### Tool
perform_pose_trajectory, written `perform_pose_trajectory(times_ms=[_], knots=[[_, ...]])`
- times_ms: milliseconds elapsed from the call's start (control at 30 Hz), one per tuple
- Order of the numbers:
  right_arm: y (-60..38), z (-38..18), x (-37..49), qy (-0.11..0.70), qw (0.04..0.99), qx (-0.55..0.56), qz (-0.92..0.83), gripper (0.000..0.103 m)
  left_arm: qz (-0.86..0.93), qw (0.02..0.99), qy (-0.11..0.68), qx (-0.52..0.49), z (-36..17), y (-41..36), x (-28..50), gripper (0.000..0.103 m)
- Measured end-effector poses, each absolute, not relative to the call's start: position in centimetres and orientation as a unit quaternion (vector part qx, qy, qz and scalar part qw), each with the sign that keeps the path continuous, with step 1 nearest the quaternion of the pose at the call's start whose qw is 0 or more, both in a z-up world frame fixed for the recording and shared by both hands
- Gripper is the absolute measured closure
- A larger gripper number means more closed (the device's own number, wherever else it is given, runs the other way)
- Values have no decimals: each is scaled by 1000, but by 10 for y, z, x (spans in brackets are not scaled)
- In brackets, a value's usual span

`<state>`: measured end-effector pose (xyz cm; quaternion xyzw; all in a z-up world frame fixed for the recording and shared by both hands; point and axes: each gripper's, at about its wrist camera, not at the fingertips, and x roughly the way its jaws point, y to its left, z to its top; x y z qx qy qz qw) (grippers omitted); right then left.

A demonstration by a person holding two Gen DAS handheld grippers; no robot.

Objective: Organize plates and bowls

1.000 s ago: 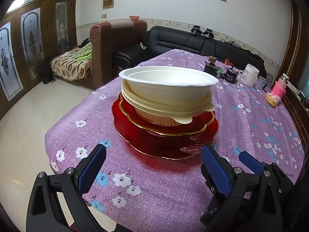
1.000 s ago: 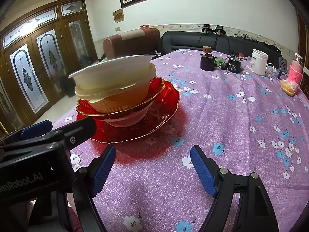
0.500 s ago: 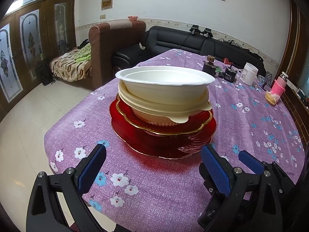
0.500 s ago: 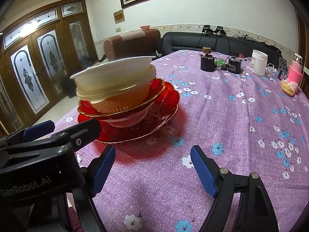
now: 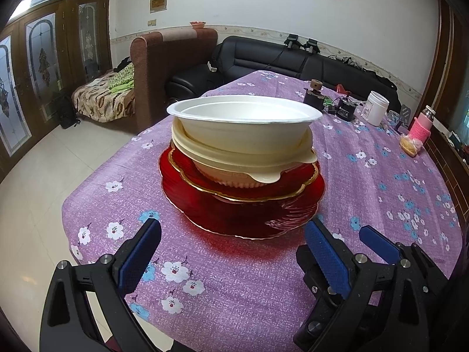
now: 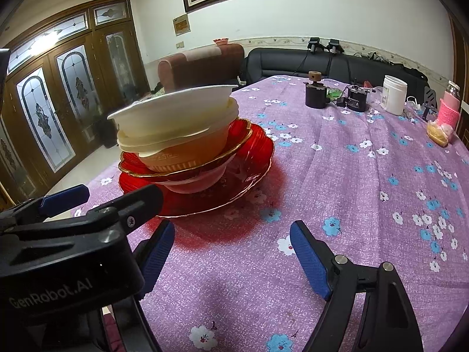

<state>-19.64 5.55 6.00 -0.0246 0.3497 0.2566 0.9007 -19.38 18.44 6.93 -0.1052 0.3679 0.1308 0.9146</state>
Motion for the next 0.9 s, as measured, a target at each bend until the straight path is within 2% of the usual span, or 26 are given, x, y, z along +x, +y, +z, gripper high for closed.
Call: perform_pose_trajectory(times_ms=[900], knots=[[57,59,-200,351,899,-24,261,16,126,913,373,-111,63,184,-194,4]])
